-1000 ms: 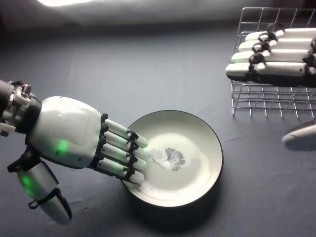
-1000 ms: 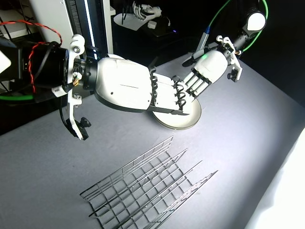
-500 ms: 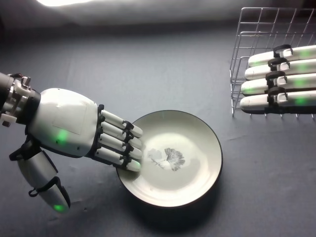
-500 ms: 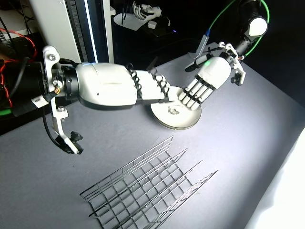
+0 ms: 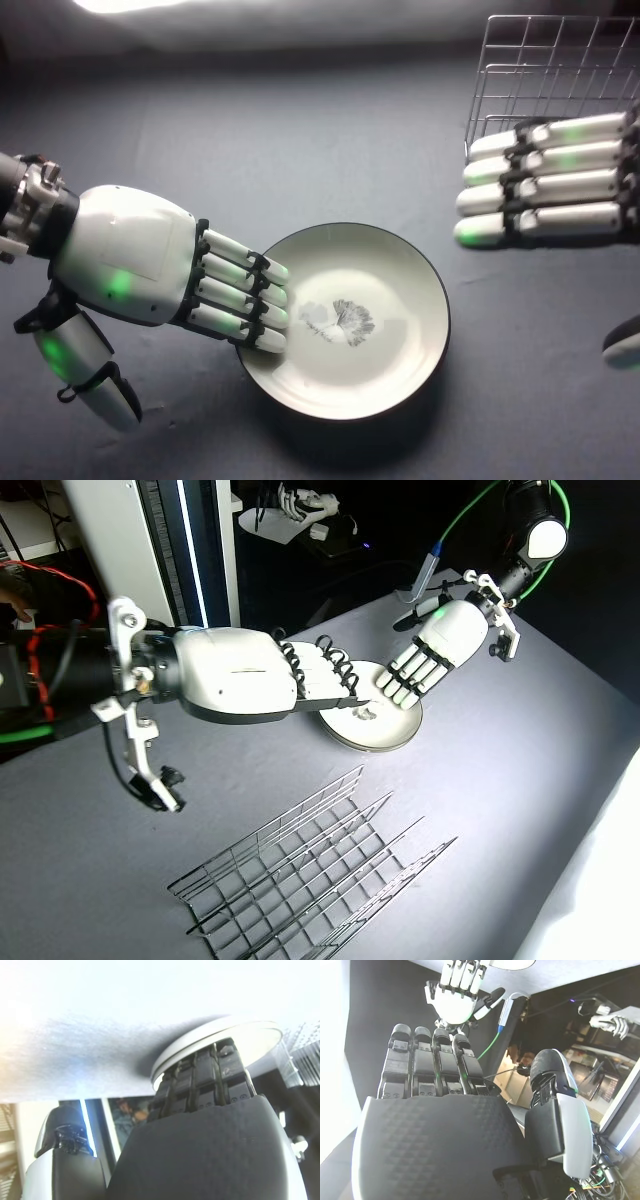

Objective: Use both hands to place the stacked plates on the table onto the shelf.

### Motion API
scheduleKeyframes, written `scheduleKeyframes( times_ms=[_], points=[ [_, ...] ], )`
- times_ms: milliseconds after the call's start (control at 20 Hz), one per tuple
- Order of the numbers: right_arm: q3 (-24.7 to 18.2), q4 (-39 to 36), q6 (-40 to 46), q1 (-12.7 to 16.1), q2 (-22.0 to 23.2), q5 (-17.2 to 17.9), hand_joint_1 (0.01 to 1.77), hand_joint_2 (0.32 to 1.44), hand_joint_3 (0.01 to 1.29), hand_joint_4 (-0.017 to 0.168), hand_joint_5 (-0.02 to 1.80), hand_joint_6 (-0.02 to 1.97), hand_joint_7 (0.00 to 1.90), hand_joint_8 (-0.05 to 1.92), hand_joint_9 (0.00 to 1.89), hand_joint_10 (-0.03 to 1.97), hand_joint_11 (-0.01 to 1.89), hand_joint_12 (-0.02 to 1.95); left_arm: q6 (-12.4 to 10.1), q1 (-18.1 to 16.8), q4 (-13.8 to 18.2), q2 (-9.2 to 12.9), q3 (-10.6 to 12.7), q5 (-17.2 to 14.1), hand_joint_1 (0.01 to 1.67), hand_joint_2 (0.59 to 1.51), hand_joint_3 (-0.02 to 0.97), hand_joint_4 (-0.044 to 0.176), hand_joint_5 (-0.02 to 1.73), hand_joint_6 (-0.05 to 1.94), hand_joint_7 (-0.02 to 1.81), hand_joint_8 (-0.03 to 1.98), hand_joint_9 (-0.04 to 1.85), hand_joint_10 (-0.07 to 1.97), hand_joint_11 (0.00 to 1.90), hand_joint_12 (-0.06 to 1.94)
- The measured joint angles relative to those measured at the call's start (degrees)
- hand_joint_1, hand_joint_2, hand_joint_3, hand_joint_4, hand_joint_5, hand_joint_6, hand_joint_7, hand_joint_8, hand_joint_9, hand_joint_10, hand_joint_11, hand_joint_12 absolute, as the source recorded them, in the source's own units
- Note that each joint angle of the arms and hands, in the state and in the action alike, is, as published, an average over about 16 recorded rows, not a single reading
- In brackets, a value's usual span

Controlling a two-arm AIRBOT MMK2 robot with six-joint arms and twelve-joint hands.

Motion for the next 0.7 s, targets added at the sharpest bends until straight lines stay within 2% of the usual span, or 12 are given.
scheduleKeyframes(
  times_ms=[300, 700],
  points=[
    [0.9, -0.3, 0.1, -0.2, -2.8, -1.5, 0.02, 1.22, 0.03, 0.004, 0.02, 0.02, 0.02, 0.01, 0.01, 0.00, 0.01, 0.00, 0.4, 0.7, -0.5, -0.9, 0.0, 1.0, 0.02, 1.091, 0.018, 0.000, -0.01, -0.01, -0.01, -0.01, 0.01, 0.00, 0.01, -0.02],
    [1.6, -0.3, 0.3, -0.5, -4.5, -2.5, 0.05, 1.21, 0.03, 0.004, 0.01, 0.02, 0.02, 0.01, 0.01, 0.00, 0.01, 0.00, 0.4, 0.9, -3.1, -3.9, 0.4, 3.6, 0.02, 1.084, 0.019, 0.000, -0.01, -0.02, -0.01, -0.02, 0.01, -0.01, 0.01, -0.01]
  ],
)
